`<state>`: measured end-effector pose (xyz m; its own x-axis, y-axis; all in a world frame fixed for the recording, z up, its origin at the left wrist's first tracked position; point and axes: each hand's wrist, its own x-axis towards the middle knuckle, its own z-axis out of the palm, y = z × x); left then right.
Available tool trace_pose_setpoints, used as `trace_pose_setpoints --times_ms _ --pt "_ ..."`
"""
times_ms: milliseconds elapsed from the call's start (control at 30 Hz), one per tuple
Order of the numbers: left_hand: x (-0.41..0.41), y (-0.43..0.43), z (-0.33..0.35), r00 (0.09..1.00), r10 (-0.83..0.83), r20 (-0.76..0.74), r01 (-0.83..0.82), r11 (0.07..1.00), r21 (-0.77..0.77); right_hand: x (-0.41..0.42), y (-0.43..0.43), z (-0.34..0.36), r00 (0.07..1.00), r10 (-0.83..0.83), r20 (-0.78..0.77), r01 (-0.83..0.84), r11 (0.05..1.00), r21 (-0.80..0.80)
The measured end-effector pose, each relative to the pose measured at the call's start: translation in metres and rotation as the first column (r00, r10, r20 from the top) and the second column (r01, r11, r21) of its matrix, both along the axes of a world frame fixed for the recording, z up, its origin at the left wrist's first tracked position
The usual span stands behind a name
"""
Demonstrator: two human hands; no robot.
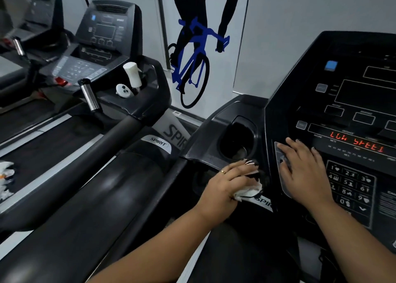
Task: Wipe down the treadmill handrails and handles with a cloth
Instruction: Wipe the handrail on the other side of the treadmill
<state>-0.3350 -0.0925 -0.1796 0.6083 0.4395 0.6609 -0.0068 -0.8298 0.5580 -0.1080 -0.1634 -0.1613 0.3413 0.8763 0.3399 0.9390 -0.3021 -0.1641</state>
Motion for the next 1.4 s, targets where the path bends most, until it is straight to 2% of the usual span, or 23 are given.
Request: trace_pose_setpoints --times_ms 100,133,200,267,300,333,367,400,433,500,533,633,667,733,800,867,933,1000,1233,1400 --pt "-0.017 -0.007 -0.005 0.996 0.051 0.077 -0.027 0.957 -0.29 -0.001 0.0 0.0 1.0 0.003 0.001 -0.003 1.0 0.004" --pt "-0.024 -0.008 -0.002 0.987 0.121 0.108 -0.065 0.904 -0.423 -0.001 0.0 0.0 1.0 0.003 0.004 -0.003 1.0 0.005" --pt "-0.041 -0.004 0.0 0.943 0.311 0.114 -0.164 0.738 -0.654 -0.002 0.0 0.0 1.0 0.003 0.01 -0.003 1.0 0.011" --pt "-0.065 0.01 0.0 0.908 0.403 0.119 -0.153 0.581 -0.8 -0.002 0.002 -0.001 1.0 -0.001 0.029 0.0 1.0 0.018" --pt "-0.078 0.018 -0.003 0.895 0.42 0.15 -0.08 0.483 -0.872 -0.004 0.004 -0.003 0.999 -0.012 0.033 0.011 1.0 0.023" --pt "-0.088 0.025 -0.003 0.877 0.44 0.195 0.039 0.339 -0.94 -0.006 0.007 -0.002 0.999 -0.038 0.026 0.037 0.998 0.042" --pt "-0.097 0.031 0.001 0.848 0.469 0.245 0.199 0.148 -0.969 -0.009 0.012 -0.002 0.997 -0.074 0.006 0.073 0.995 0.061" --pt "-0.104 0.033 0.006 0.804 0.519 0.291 0.34 0.0 -0.94 -0.014 0.018 -0.002 0.993 -0.117 -0.014 0.117 0.99 0.075" --pt "-0.11 0.036 0.009 0.743 0.573 0.345 0.465 -0.071 -0.883 -0.019 0.024 -0.002 0.987 -0.159 -0.027 0.161 0.984 0.08" --pt "-0.123 0.048 0.012 0.649 0.658 0.383 0.544 -0.049 -0.838 -0.026 0.033 0.0 0.975 -0.222 -0.016 0.222 0.971 0.09" --pt "-0.13 0.057 0.011 0.641 0.669 0.375 0.527 -0.028 -0.85 -0.029 0.034 0.0 0.974 -0.225 -0.001 0.224 0.97 0.098" --pt "-0.14 0.081 0.012 0.706 0.642 0.3 0.427 -0.048 -0.903 -0.029 0.033 -0.002 0.986 -0.168 0.008 0.167 0.982 0.085" --pt "-0.139 0.086 0.013 0.719 0.653 0.24 0.325 -0.01 -0.946 -0.028 0.032 -0.002 0.99 -0.143 0.01 0.142 0.988 0.068" --pt "-0.13 0.098 0.014 0.757 0.653 -0.011 -0.087 0.085 -0.993 -0.026 0.032 -0.003 0.994 -0.108 0.022 0.107 0.993 0.042" --pt "-0.116 0.106 0.008 0.757 0.622 -0.203 -0.416 0.219 -0.882 -0.026 0.032 -0.002 0.994 -0.105 0.018 0.104 0.994 0.035" --pt "-0.098 0.111 -0.005 0.784 0.481 -0.392 -0.573 0.318 -0.755 -0.026 0.032 -0.001 0.994 -0.11 0.008 0.11 0.993 0.045" --pt "-0.081 0.108 -0.021 0.769 0.283 -0.573 -0.638 0.404 -0.656 -0.026 0.032 0.0 0.994 -0.11 0.003 0.109 0.993 0.05" --pt "-0.071 0.103 -0.03 0.683 0.187 -0.706 -0.678 0.52 -0.519 -0.025 0.031 0.0 0.994 -0.107 -0.005 0.107 0.993 0.051" --pt "-0.073 0.086 -0.041 0.445 0.213 -0.87 -0.711 0.674 -0.199 -0.027 0.031 -0.001 0.994 -0.113 0.004 0.113 0.992 0.054" --pt "-0.066 0.086 -0.059 0.328 0.379 -0.865 -0.691 0.721 0.054 -0.027 0.031 -0.002 0.993 -0.118 0.008 0.118 0.992 0.038"
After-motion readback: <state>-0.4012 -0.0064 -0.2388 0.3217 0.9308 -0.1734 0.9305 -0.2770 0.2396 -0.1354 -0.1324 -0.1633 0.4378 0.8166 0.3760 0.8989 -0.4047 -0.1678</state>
